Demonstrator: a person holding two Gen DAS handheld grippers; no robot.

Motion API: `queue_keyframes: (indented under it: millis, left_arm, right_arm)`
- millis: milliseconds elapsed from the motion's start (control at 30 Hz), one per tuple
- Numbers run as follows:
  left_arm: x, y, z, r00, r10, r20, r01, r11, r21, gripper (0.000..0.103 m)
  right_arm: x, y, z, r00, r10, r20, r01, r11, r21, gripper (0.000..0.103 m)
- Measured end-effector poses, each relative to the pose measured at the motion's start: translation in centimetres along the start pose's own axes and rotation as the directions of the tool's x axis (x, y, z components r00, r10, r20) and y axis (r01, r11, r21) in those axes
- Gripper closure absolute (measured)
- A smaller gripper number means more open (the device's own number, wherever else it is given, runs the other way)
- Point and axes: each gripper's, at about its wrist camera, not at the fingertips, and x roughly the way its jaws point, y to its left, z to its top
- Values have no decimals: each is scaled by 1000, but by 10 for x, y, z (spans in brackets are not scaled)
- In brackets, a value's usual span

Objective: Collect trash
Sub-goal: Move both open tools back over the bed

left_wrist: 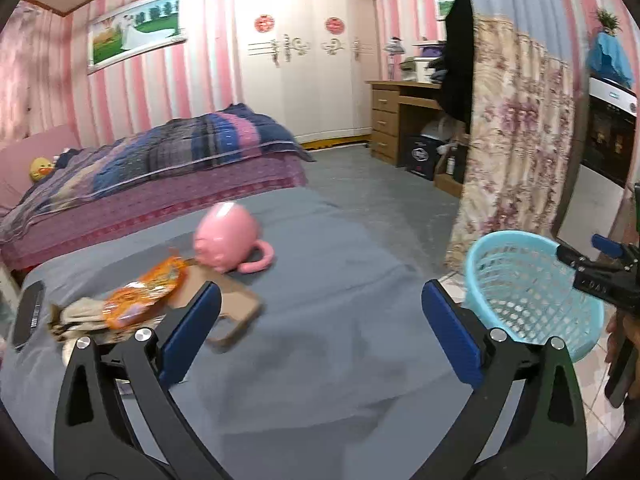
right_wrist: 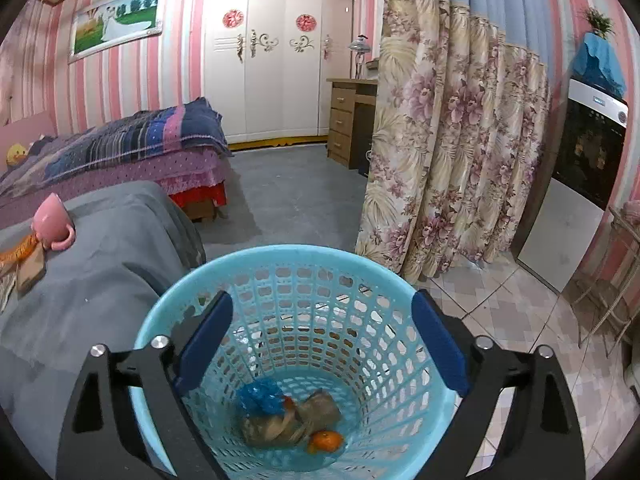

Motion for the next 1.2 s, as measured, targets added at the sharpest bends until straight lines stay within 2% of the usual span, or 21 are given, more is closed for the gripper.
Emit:
queue_keyframes:
  millis: [100,200,400,633,833,1033,1133,1200]
  left_arm:
    - [-10,24,-4,999,47,4,-47,999,-10,6]
    - [-19,57,-8,997,72,-4,-72,995,-63,6]
    - [-27,109,-19,991,128,-29,-130,983,-128,6]
    - [-35,153,-29,982,187,-35,-190,970,-149,6]
    - [-28,192,-42,973,216,-76,-227,955,-191,6]
    - [-21,227,-52,966,236,-106,-255,937,-238,6]
    - [-16,239,-60,963,238,-126,-263,932,-251,6]
    - [-12,245,-65,958,254,-135,-280,930,-238,6]
  right_arm:
    - [-5,16,4,1000,-5,9,5,1000,-14,7]
    - [-13,40,11,1000,15,27,-14,1000,-27,6]
    - [-36,106,23,992,107,61,-102,991,-84,5]
    - [-53,191,29,969,241,54,-233,965,-121,5]
    - [-56,259,25,943,330,27,-322,933,-158,5]
    - [-47,290,17,935,354,7,-350,927,-139,4]
    - [-38,295,6,944,329,-2,-325,931,-167,4]
    - [-30,297,4,942,333,-33,-334,930,-156,4]
